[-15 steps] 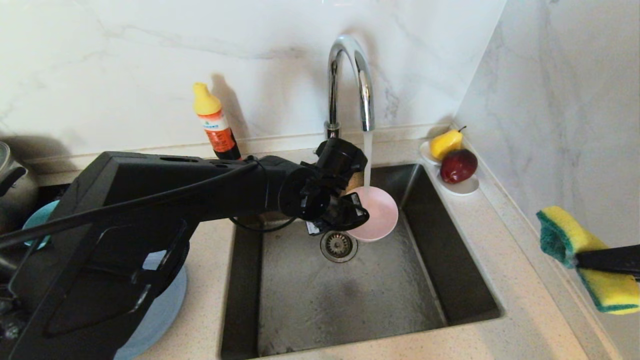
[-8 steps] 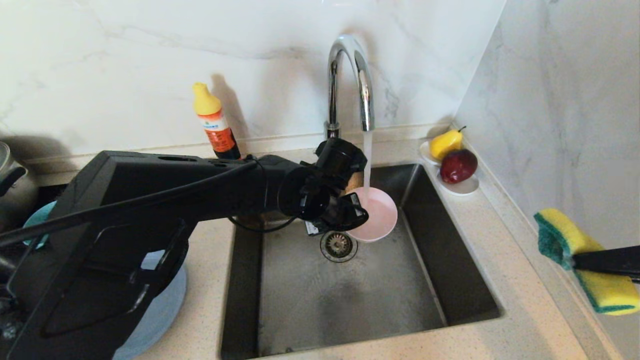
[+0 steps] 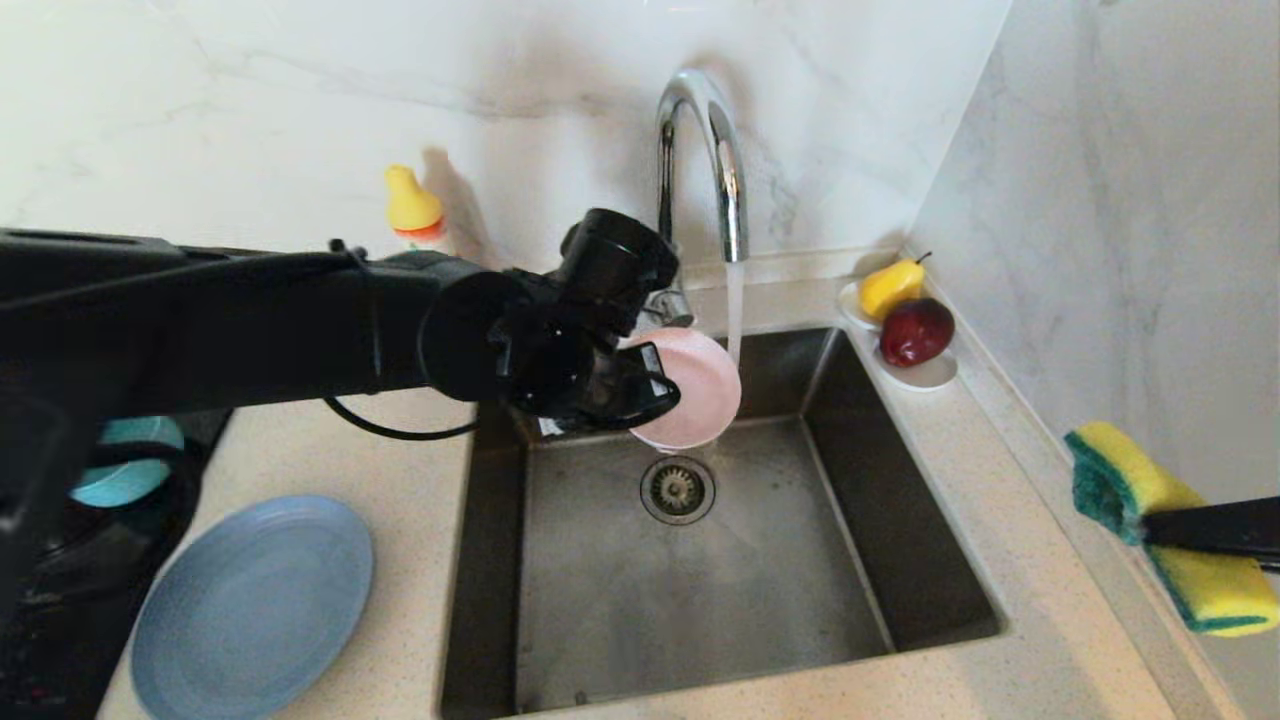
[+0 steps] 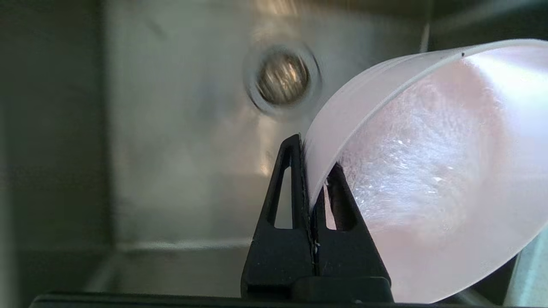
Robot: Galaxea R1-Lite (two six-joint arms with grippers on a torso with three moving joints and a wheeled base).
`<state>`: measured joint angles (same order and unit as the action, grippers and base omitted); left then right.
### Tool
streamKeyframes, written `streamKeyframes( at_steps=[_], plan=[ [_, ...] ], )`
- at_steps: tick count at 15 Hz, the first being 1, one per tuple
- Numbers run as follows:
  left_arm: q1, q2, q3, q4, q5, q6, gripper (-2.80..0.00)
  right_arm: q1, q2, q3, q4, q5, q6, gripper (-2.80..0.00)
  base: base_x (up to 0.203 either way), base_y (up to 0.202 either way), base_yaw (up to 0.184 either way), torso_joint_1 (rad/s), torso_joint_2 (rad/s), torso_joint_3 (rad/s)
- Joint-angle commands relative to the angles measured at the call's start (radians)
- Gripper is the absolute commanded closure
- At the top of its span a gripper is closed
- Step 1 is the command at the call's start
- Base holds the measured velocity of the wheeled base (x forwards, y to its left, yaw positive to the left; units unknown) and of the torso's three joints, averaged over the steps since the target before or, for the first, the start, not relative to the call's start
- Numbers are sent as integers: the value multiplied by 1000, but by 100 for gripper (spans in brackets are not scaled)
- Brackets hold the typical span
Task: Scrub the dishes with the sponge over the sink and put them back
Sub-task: Wash the bowl
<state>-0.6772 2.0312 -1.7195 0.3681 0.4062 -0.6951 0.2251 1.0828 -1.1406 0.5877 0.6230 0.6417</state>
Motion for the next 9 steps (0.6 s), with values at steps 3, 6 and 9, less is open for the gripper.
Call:
streamKeyframes(
  at_steps=[3,6,9],
  plan=[
    [13,-255,316,-272,53,140,0,0,-11,16,3,4,4,0,0,0,0,0,0,0],
    [15,-345,594,-672,54,291,0,0,-11,49,-11,4,4,0,0,0,0,0,0,0],
    [16,-398,773,-1037,24,405,0,0,-4,89,-59,6,6,0,0,0,0,0,0,0]
  ],
)
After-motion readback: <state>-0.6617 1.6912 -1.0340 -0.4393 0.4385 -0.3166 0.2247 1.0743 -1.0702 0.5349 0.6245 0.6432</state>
